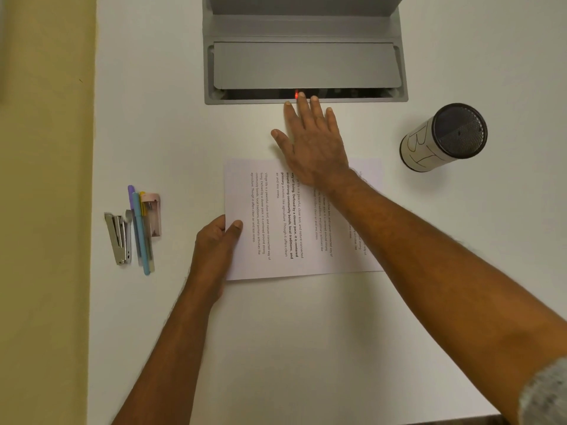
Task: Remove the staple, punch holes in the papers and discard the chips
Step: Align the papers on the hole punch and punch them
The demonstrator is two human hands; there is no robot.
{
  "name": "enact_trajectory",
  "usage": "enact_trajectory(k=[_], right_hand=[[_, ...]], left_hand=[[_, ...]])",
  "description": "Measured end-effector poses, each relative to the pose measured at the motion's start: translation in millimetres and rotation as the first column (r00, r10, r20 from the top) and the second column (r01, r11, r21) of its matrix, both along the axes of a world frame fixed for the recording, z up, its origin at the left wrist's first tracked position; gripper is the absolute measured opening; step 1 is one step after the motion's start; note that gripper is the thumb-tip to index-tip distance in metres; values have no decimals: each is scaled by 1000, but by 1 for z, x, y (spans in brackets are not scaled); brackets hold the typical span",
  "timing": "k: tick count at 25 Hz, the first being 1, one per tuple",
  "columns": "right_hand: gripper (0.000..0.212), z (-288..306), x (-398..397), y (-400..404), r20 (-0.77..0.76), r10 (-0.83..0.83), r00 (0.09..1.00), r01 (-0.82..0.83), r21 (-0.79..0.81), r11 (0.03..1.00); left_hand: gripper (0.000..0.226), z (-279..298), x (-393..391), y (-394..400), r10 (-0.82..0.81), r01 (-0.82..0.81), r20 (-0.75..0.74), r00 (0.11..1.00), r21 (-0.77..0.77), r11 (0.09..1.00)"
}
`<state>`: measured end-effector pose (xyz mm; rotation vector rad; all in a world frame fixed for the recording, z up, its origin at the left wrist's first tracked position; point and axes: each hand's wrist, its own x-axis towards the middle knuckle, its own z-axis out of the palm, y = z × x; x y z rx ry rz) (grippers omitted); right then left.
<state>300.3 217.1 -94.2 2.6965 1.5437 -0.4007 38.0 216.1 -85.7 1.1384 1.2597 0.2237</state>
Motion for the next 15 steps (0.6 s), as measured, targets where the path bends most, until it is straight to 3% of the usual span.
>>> enact_trajectory(k=[4, 10, 15], right_hand=[[71, 0, -5, -2, 51, -17, 999, 13, 75, 997], [53, -2, -13, -14, 158, -43, 987, -12, 336, 942], [53, 2, -12, -12, 146, -51, 988, 9, 272, 962]], left_hand=[[16, -1, 1, 1, 1, -1, -4, 1000, 11, 1000], [16, -2, 1, 1, 8, -8, 1, 1000, 12, 1000], [16, -2, 1, 1, -1, 1, -11, 1000, 13, 1000]])
